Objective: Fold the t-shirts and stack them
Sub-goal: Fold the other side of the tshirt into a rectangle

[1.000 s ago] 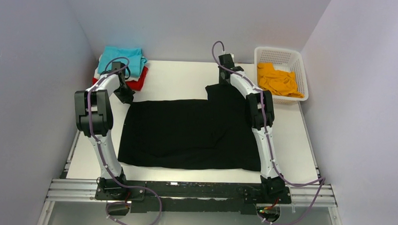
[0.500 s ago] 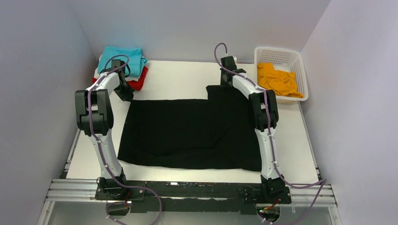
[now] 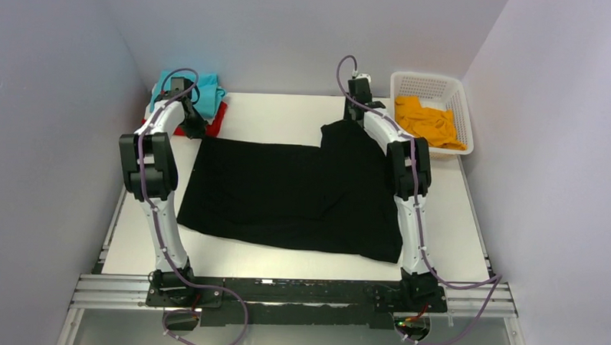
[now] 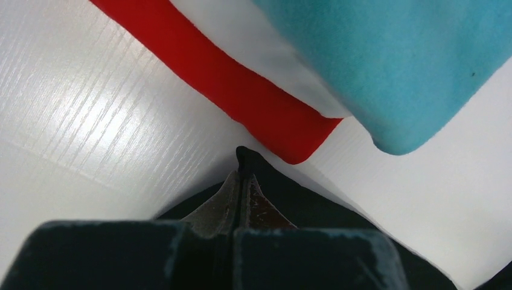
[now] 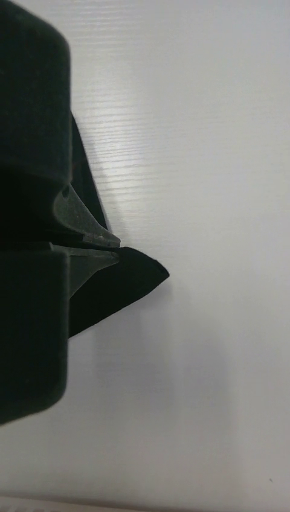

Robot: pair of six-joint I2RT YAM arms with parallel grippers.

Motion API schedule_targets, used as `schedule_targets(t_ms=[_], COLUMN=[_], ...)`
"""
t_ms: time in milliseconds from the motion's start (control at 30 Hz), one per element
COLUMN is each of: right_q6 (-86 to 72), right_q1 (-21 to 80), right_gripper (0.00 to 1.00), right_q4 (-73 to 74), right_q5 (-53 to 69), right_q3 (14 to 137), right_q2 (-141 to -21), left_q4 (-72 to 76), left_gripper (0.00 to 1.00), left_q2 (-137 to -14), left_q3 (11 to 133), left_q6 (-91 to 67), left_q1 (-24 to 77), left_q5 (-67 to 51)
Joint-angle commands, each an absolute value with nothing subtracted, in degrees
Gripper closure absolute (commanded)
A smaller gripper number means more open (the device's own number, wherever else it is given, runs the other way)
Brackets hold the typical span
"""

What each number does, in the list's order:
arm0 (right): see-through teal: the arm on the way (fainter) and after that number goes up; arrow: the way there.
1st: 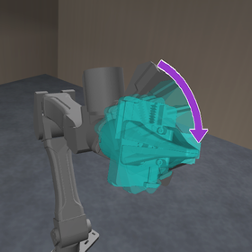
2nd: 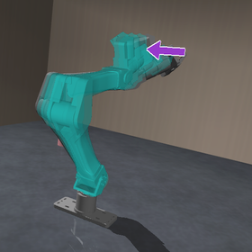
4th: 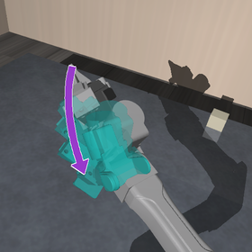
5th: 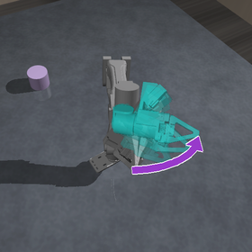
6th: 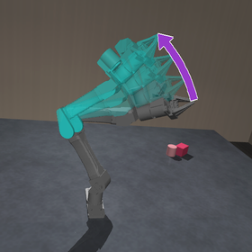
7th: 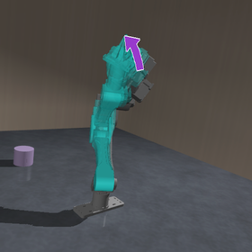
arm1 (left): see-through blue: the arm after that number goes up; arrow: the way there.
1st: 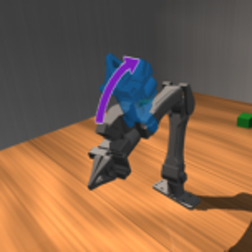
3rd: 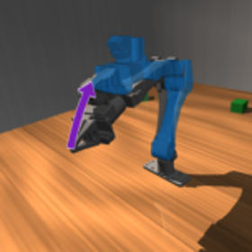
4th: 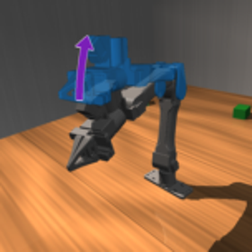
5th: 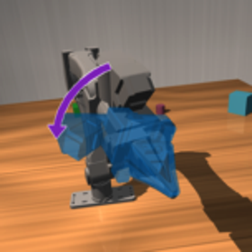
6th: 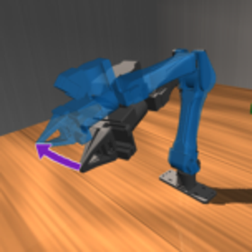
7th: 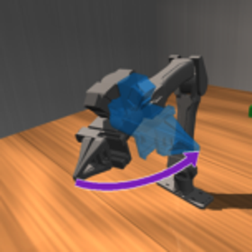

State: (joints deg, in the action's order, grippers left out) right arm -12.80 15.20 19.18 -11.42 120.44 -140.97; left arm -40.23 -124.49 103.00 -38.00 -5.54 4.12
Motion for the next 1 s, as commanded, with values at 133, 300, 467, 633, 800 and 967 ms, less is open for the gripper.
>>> schedule_targets(t_ms=[133, 300, 467, 633, 800, 967], right_q6=[-13.60, -14.60, -16.18, -18.17, -18.94, -21.50], right_q1=[16.26, 18.33, 21.76, 25.71, 30.74, 33.71], right_gripper=[1.00, 1.00, 1.00, 1.00, 1.00, 1.00], right_q4=[10.87, 9.51, 10.36, 14.01, 18.78, 25.19], right_q5=[-5.72, -6.43, -10.46, -13.63, -17.11, -17.44], right_q3=[102.40, 89.74, 78.02, 69.95, 63.78, 59.24], right_q2=[-124.02, -113.81, -102.73, -93.96, -84.47, -75.75], left_q4=[-35.66, -30.50, -27.19, -24.56, -21.02, -17.93], left_gripper=[1.00, 1.00, 1.00, 1.00, 1.00, 1.00], left_q2=[-116.43, -110.62, -104.85, -97.80, -92.74, -89.53], left_q3=[94.76, 86.37, 78.86, 71.19, 64.29, 60.29], left_q6=[-35.43, -33.96, -33.69, -34.03, -33.39, -32.02], left_q1=[-5.35, -5.35, -5.33, -5.32, -5.31, -5.36], left_q5=[1.14, -1.26, -2.25, -1.38, -0.94, -1.68])
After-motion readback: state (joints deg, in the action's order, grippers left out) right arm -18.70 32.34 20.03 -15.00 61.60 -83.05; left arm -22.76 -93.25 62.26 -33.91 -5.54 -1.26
